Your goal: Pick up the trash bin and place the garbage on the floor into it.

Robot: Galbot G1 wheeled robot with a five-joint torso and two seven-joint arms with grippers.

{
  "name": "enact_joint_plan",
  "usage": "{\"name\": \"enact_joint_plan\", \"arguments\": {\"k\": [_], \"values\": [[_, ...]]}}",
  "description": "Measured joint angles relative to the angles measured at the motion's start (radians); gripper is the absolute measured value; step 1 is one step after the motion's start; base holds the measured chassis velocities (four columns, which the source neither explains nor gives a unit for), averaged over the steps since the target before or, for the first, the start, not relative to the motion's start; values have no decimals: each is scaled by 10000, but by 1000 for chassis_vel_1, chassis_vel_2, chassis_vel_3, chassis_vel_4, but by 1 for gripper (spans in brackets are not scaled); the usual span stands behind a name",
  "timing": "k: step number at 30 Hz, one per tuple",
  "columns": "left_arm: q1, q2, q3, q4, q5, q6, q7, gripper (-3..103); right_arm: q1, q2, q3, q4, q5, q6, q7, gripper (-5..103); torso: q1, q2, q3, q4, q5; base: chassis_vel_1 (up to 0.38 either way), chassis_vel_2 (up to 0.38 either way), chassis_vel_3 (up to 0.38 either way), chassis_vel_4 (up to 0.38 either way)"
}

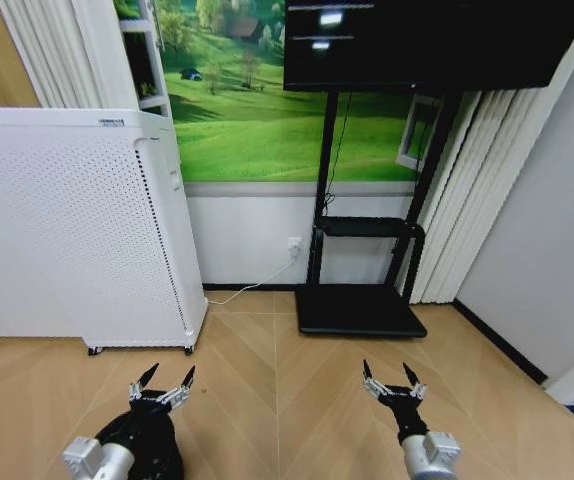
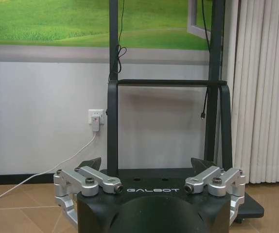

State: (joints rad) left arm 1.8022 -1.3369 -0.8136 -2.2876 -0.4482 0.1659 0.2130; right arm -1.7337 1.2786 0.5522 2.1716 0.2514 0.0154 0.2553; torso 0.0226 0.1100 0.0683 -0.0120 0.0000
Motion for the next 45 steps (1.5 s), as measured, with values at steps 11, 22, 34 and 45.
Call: {"name": "enact_joint_plan", "arguments": {"k": [11, 22, 34, 45], "values": [[-1, 4, -2, 7, -1, 4, -1, 100, 0, 1, 0, 0, 0, 0, 1, 100, 88, 476, 387, 0, 0, 0, 0, 0, 0], [-2, 5, -2, 12, -1, 4, -1, 100, 0, 0, 0, 0, 0, 0, 0, 100, 163, 782, 617, 0, 0, 0, 0, 0, 0], [-1, 5, -2, 14, -1, 4, -1, 100, 0, 1, 0, 0, 0, 0, 0, 100, 328, 1431, 1101, 0, 0, 0, 0, 0, 0], [-2, 5, -3, 15, -1, 5, -1, 100, 0, 1, 0, 1, 0, 0, 0, 100, 484, 1908, 1423, 0, 0, 0, 0, 0, 0]]}}
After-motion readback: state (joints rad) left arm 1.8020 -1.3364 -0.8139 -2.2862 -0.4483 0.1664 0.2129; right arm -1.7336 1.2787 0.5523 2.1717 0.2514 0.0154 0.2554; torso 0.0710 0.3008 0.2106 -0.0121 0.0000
